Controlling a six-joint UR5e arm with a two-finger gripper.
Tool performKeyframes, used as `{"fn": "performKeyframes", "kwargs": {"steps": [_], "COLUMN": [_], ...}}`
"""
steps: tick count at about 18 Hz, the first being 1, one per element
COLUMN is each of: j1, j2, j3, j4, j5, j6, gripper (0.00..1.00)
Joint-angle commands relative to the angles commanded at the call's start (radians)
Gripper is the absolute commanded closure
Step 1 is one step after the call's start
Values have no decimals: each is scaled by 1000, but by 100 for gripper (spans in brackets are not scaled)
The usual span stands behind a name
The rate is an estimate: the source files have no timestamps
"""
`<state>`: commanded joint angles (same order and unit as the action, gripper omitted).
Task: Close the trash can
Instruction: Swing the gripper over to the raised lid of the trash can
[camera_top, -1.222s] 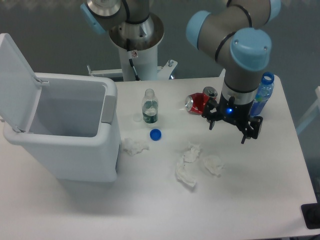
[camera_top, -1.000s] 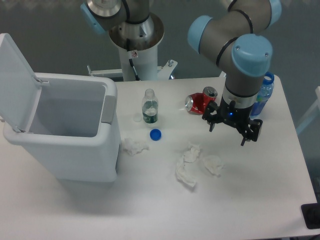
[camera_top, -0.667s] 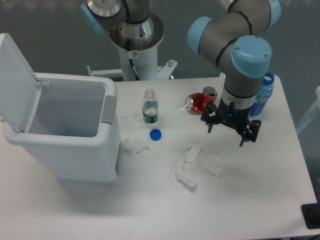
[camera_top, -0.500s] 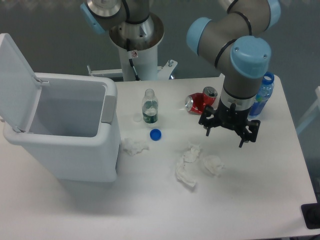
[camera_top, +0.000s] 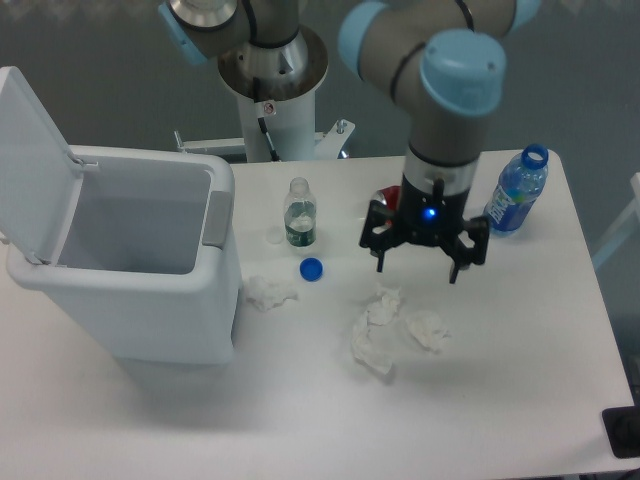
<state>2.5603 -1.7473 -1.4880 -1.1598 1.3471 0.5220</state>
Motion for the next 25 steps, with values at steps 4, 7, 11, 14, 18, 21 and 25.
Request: {"fn": "performKeyframes", "kwargs": {"steps": [4, 7, 11, 14, 18, 21, 25], "j1": [-58, -87, -175, -233, -311, -351, -393], "j2": [35, 89, 153, 193, 222, 248, 275], "j3": [2, 2, 3, 5, 2, 2, 0], "j4": [81, 89, 89, 87, 89, 89, 89], "j5": [-75, -92, -124, -161, -172, -187, -201], "j6": [-199, -273, -354, -385, -450, -468, -480], "gripper": [0, 0, 0, 0, 0, 0, 0]}}
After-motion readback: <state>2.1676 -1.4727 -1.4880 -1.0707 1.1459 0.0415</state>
